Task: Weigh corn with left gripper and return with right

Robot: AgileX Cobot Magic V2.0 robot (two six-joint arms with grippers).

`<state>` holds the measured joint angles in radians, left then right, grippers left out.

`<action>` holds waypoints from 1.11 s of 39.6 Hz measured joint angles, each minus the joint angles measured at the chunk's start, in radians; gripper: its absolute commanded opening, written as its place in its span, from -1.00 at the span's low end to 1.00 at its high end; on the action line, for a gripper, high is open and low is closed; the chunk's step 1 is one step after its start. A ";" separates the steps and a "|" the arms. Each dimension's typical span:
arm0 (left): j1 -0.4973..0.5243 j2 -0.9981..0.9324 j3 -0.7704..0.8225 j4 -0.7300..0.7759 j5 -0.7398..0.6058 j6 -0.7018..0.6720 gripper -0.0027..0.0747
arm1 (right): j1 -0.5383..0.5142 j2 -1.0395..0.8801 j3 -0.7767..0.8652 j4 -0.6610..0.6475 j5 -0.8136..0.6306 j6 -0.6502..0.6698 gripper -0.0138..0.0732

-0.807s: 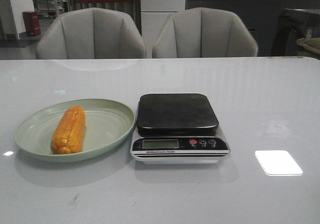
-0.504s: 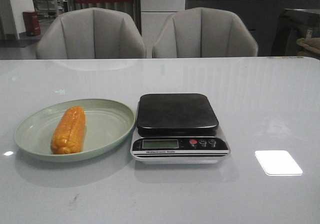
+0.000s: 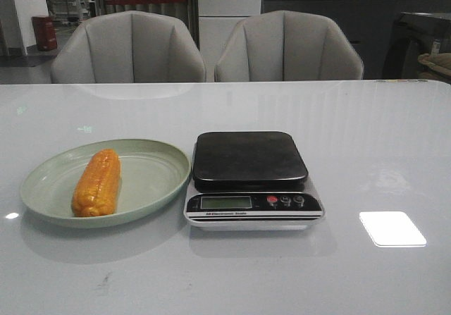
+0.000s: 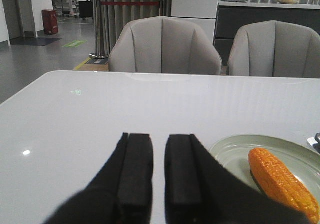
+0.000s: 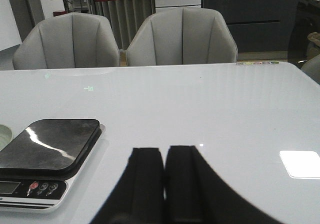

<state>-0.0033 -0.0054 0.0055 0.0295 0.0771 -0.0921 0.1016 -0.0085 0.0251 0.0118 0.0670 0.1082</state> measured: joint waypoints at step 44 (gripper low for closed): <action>0.000 0.384 -0.381 -0.093 0.271 0.000 -0.41 | 0.000 0.000 0.000 0.000 0.000 0.000 -0.32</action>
<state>-0.0028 0.3785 -0.3755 -0.0632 0.3482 -0.0921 0.1016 -0.0085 0.0251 0.0118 0.0675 0.1082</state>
